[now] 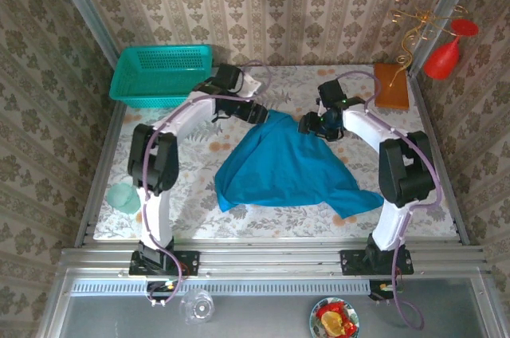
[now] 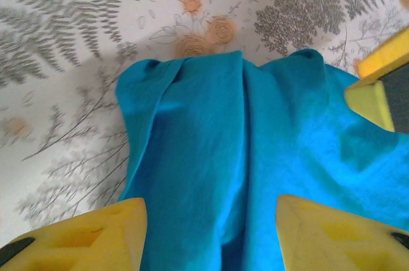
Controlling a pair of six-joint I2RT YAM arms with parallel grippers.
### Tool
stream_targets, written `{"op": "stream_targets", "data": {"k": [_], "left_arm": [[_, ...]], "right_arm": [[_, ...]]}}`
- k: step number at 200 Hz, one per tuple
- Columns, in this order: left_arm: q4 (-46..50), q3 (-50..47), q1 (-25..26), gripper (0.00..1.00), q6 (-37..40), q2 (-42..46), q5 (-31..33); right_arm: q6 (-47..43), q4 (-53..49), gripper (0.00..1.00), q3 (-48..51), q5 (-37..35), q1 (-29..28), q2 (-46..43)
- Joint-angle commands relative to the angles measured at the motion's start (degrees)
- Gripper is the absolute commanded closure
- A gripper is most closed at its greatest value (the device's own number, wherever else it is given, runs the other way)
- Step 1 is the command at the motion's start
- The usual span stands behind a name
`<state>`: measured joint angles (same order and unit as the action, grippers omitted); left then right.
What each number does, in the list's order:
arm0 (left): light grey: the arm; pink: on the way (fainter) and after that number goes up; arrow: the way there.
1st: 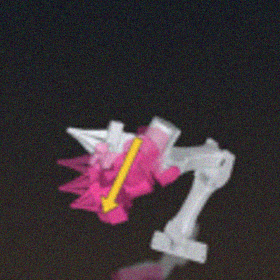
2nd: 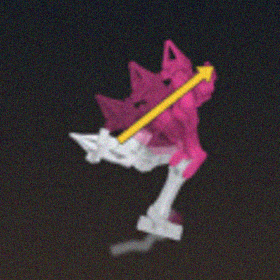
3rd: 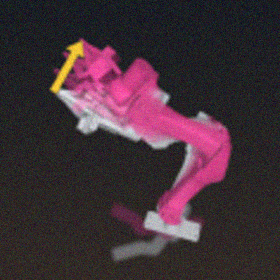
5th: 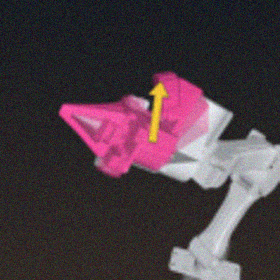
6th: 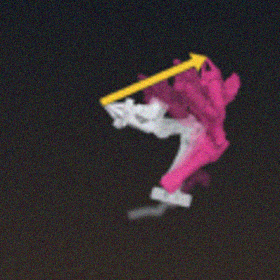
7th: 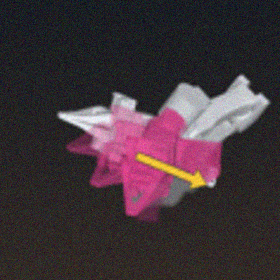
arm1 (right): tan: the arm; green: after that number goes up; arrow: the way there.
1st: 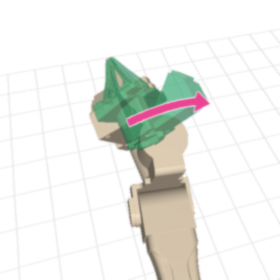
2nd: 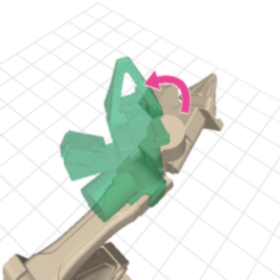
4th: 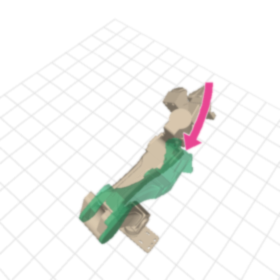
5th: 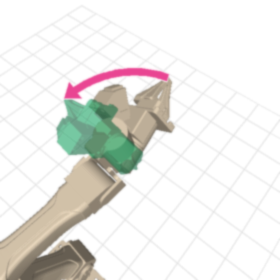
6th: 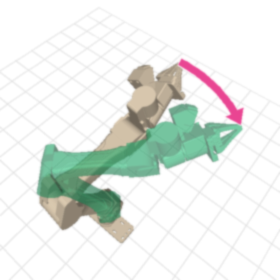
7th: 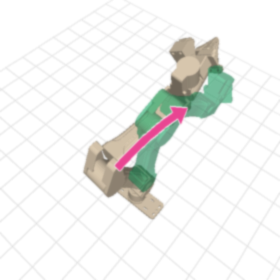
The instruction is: Fold the inside-out t-shirt
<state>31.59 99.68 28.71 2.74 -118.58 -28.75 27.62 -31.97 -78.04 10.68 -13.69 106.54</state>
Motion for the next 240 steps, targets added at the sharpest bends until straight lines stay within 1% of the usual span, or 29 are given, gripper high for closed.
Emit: {"op": "stream_targets", "data": {"k": [1,24,43,56,71,85,95,103,119,135,147,155,157,161,194,218,230,240], "left_arm": [[6.73,5.97,1.66,0.44,4.43,-4.5,2.02],[11.15,11.06,2.99,0.44,6.71,-8.86,4.96],[13.08,13.58,3.54,0.45,7.23,-11.3,7.6],[13.17,14.12,3.55,0.53,7.02,-12.09,9.06],[12.66,14.06,3.48,0.68,6.54,-11.99,10.87],[12.23,13.9,3.16,0.8,5.92,-11.23,11.69],[11.71,13.72,2.7,0.87,5.23,-10.35,11.22],[11.4,13.78,2.2,0.89,4.6,-9.5,10.56],[11.05,14.03,0.98,0.95,3.52,-7.36,8.84],[10.64,14.35,-0.63,0.97,2.18,-4.55,6.6],[10.33,15.1,-1.9,0.99,0.74,-2.29,3.77],[10.03,15.72,-2.18,1.0,-0.27,-0.86,1.58],[9.95,15.79,-3.44,1.0,-0.52,-0.51,1.11],[9.7,16.02,-4.26,1.0,-1.09,0.36,0.28],[7.43,16.35,-7.79,1.0,-4.85,8.0,-5.24],[4.35,13.05,-9.69,1.0,-7.31,15.33,-7.5],[2.13,8.33,-10.67,1.0,-8.79,19.94,-7.63],[-0.29,1.94,-11.33,1.0,-10.38,24.29,-7.63]], "right_arm": [[1.2,-0.1,0.35,-3.27,0.84,-0.54,3.39],[1.46,-0.11,0.36,-5.01,1.67,-0.76,6.01],[1.48,-0.15,0.44,-5.7,2.24,-0.9,7.31],[1.48,-0.02,0.54,-5.62,2.29,-0.91,7.5],[1.34,0.21,0.7,-5.08,1.72,-0.9,6.8],[1.01,0.08,0.85,-4.67,0.34,-0.9,5.66],[0.54,-0.4,0.94,-4.87,-0.82,-0.78,4.77],[0.11,-0.93,1.0,-5.35,-1.68,-0.66,4.17],[-1.0,-2.64,1.0,-7.18,-3.44,0.21,2.72],[-2.24,-4.61,1.0,-10.0,-4.58,1.46,1.13],[-2.82,-5.96,1.0,-12.53,-4.63,2.62,-0.18],[-3.31,-7.07,1.0,-14.36,-4.79,3.41,-1.12],[-3.48,-7.37,1.0,-14.87,-4.81,3.59,-1.39],[-3.87,-8.14,1.0,-15.97,-4.96,3.99,-1.83],[-6.29,-13.6,1.0,-22.83,-7.49,6.76,-7.63],[-6.79,-14.2,1.0,-21.85,-10.33,9.04,-15.63],[-6.91,-13.78,1.0,-19.05,-11.71,9.92,-20.27],[-7.04,-13.49,1.0,-15.0,-12.45,10.41,-24.24]]}}
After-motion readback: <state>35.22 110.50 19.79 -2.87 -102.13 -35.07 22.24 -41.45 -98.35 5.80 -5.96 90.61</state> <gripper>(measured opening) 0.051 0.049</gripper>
